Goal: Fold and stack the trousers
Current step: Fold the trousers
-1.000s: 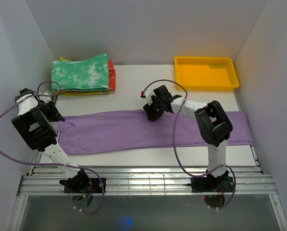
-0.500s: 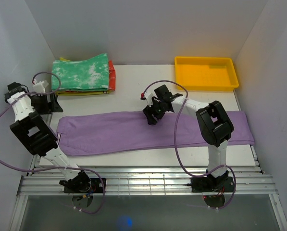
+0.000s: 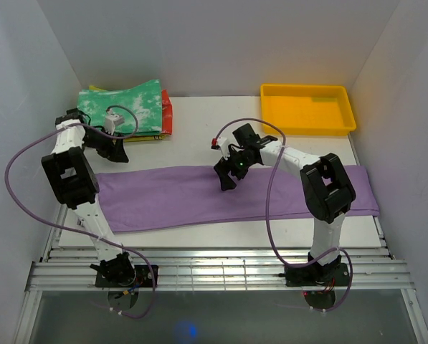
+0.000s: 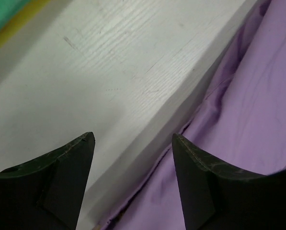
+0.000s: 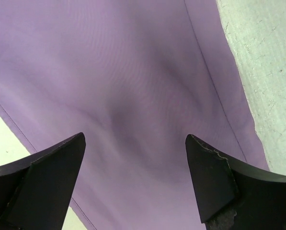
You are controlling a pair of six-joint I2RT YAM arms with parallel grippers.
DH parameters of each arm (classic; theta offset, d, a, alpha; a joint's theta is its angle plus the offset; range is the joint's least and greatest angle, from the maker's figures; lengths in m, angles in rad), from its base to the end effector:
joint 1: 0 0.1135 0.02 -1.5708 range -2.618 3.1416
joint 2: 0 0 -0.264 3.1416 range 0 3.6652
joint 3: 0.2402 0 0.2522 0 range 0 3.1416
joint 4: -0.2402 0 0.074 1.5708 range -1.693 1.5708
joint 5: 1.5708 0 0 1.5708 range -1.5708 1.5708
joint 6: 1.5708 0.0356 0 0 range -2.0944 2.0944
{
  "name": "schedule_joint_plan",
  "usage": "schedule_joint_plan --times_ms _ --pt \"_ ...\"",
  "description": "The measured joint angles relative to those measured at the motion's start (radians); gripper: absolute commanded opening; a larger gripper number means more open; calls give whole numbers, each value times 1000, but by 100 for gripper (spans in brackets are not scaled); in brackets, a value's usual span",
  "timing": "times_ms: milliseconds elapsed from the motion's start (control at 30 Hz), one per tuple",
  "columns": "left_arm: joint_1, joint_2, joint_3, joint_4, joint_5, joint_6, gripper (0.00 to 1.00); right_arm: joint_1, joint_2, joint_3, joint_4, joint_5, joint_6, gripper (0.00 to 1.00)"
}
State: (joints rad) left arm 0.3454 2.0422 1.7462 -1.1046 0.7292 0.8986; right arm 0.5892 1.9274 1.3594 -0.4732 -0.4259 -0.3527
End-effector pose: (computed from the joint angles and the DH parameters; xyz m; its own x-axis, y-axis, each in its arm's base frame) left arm 0.3926 0.1161 0.2355 -0.6919 0.3711 -0.6193 0.6345 0.7218 -0.2764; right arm 0.3283 0.2371 0.1879 -0.4386 -0.6715 -0.5972 -0.8856 0.4360 0.1601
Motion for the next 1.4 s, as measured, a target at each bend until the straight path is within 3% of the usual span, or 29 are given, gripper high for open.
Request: schedule_joint_plan --times_ms 167,433,633,733,767,900,1067,1200,1300,1400 --pt "25 161 66 -130 -2 180 72 0 -26 0 -3 -5 0 90" --pt "28 142 2 -207 -5 343 57 0 -29 0 -5 -3 0 90" --pt "28 124 -89 -230 -10 388 56 -2 -29 1 -7 3 0 90" --pt "28 121 -105 -235 -13 398 35 -5 -29 3 -9 5 -1 90" --pt "28 121 -105 -235 -13 403 23 -5 -29 6 -11 5 -1 90" --pt "27 117 -98 -236 -12 409 0 -6 -29 14 -16 8 -2 91" --pt "26 99 -5 -247 10 388 0 -9 -29 21 -20 13 -1 92" --pt "26 -10 34 -235 38 372 0 -13 -30 35 -24 13 11 93" --pt "26 -141 4 -221 58 373 0 -13 -36 42 -19 11 26 93" --pt "26 -332 -135 -191 77 376 0 -14 -50 48 -16 5 45 94"
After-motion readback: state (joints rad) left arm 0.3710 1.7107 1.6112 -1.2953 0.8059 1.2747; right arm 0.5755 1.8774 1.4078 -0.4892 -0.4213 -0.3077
